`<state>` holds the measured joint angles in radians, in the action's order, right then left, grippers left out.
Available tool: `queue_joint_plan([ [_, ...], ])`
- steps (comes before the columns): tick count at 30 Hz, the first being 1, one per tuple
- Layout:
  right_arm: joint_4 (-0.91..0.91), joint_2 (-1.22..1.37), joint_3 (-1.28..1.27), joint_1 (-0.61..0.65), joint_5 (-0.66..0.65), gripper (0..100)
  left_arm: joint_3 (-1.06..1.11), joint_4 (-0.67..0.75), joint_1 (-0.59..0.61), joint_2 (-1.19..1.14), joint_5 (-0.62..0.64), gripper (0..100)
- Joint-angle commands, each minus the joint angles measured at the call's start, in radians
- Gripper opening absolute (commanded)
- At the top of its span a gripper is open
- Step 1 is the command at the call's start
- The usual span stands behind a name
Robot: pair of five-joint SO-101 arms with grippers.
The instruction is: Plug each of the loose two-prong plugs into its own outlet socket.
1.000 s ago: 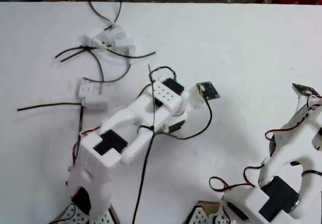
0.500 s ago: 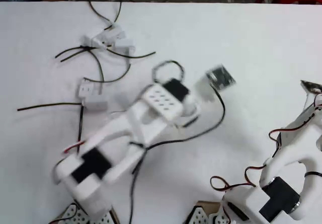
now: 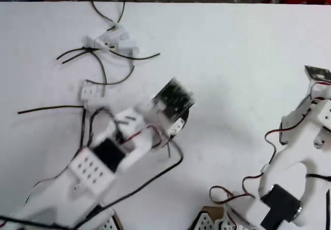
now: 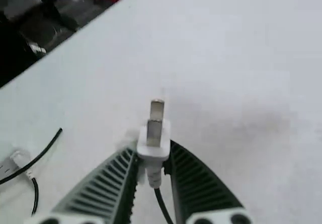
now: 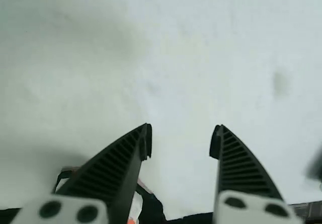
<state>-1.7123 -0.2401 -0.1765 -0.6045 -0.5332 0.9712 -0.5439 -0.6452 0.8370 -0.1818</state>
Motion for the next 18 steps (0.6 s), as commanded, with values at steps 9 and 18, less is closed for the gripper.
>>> queue_joint_plan([
  [9, -0.007, -0.446, 0.040, 0.424, 0.049, 19.7, 0.465, 0.618, -0.004, 0.390, 0.129, 2],
  [18, 0.142, -0.869, 0.032, 0.872, 0.180, 2.9, 0.562, 0.804, -0.004, 0.475, 0.129, 2],
])
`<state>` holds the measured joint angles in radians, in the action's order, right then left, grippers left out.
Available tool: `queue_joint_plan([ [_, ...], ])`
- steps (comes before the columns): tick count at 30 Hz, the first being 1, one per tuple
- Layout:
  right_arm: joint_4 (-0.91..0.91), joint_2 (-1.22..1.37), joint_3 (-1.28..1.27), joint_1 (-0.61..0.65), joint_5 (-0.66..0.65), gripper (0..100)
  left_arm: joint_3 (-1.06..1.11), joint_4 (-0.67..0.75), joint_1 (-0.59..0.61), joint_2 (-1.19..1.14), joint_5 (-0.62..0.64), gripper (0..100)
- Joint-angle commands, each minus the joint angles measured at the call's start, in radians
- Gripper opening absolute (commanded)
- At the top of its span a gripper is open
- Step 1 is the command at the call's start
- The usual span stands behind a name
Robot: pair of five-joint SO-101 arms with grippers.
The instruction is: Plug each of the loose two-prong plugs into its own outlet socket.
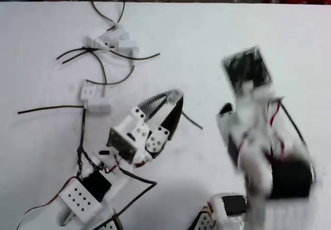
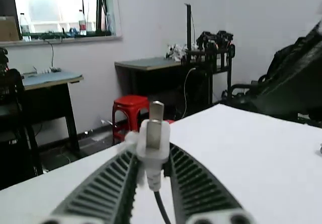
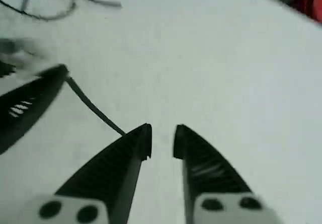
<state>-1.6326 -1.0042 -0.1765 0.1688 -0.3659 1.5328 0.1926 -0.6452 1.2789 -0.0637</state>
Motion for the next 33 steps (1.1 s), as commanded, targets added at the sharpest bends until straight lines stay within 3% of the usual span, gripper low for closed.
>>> queue_joint_plan([
  [1, 0.079, -0.136, 0.032, 0.130, 0.012, 4.5, 0.000, 0.069, -0.005, 0.033, 0.011, 2],
  [12, 0.101, -0.196, -0.035, 0.539, -0.021, 1.9, -0.006, 0.110, -0.015, 0.036, 0.005, 2],
  [20, 0.128, -0.035, -0.035, 0.677, -0.074, 1.9, -0.021, 0.110, -0.015, 0.038, 0.005, 2],
  [25, 0.196, 0.053, -0.035, 0.699, -0.075, 1.9, -0.021, 0.110, -0.008, 0.038, 0.005, 2],
  [28, 0.234, 0.074, -0.037, 0.688, -0.160, 1.9, -0.021, 0.110, 0.002, 0.038, 0.005, 2],
  [33, 0.288, 0.101, -0.044, 0.559, -0.272, 1.9, -0.017, 0.110, 0.015, 0.038, 0.005, 2],
])
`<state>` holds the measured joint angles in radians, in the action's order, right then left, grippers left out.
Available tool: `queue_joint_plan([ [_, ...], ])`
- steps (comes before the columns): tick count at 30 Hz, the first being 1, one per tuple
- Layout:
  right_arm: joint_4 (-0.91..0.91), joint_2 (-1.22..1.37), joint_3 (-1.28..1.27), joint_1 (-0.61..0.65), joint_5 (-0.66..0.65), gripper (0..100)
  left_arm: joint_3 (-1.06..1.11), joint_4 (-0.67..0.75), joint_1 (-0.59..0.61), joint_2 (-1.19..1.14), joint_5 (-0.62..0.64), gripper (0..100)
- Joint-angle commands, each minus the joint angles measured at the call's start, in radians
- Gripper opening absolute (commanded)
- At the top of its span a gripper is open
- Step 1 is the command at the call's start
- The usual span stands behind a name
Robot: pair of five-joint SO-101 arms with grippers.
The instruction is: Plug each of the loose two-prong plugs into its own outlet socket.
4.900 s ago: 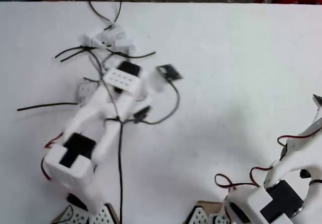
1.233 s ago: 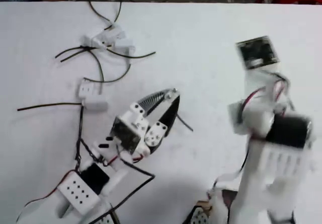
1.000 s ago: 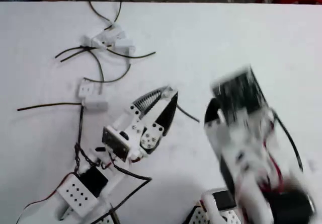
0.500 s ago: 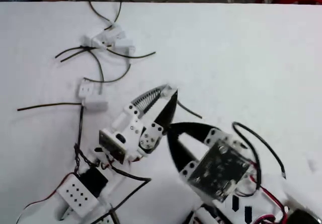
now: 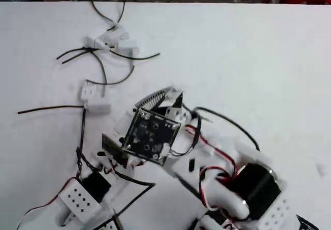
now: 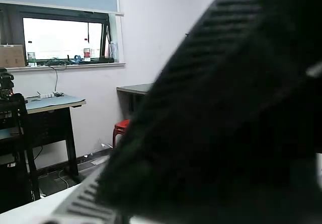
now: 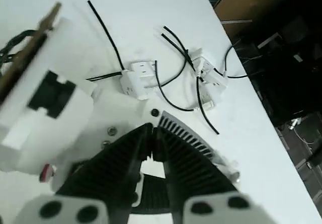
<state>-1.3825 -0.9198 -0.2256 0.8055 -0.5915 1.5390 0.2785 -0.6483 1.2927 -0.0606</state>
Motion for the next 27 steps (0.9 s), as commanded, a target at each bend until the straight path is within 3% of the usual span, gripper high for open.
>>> queue_joint_plan([
  [1, 0.044, 0.024, 0.005, -0.114, -0.064, 1.9, -0.023, 0.025, 0.018, 0.024, 0.002, 2],
  [6, 0.050, 0.084, 0.005, -0.262, -0.212, 1.9, -0.021, 0.025, 0.018, 0.024, 0.002, 2],
  [16, 0.148, 0.242, 0.005, -0.447, -0.308, 1.9, -0.021, 0.021, 0.018, 0.024, 0.003, 2],
  [27, 0.156, 0.162, 0.023, -0.453, -0.325, 1.9, -0.009, 0.023, 0.018, 0.024, 0.003, 2],
])
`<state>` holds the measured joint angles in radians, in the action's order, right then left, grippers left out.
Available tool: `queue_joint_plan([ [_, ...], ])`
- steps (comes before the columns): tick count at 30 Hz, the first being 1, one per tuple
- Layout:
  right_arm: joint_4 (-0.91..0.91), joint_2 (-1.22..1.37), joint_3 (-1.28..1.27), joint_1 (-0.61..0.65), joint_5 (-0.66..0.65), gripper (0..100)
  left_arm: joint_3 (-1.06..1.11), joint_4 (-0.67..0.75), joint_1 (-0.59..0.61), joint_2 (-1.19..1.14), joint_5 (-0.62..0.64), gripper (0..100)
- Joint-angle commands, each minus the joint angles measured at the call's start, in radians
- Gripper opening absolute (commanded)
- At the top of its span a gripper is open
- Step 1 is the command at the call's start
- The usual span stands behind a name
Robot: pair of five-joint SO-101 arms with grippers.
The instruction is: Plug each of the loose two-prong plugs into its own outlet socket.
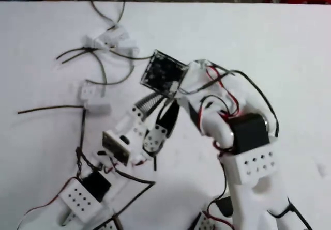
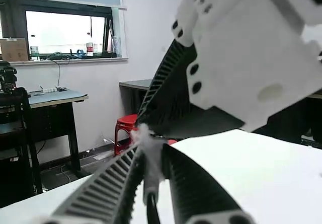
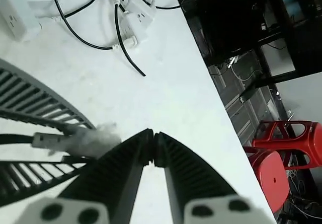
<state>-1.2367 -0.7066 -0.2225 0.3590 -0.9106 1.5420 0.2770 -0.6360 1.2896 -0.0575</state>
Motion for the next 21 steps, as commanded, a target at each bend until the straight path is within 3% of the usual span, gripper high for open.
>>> queue_joint_plan([
  [1, 0.005, -0.073, 0.031, 0.007, -0.005, 1.9, -0.009, 0.025, 0.005, 0.027, 0.000, 2],
  [6, -0.114, -0.131, 0.155, 0.065, -0.003, 1.9, -0.009, 0.025, 0.005, 0.027, 0.005, 2],
  [12, -0.170, -0.130, 0.244, 0.050, 0.052, 1.9, -0.011, 0.018, 0.056, 0.025, 0.008, 2],
  [15, -0.157, -0.110, 0.242, 0.007, 0.130, 1.9, -0.011, 0.014, 0.194, 0.022, 0.052, 2],
  [21, -0.151, 0.084, 0.249, -0.042, 0.304, 2.1, -0.058, -0.153, 0.599, 0.025, 0.339, 2],
])
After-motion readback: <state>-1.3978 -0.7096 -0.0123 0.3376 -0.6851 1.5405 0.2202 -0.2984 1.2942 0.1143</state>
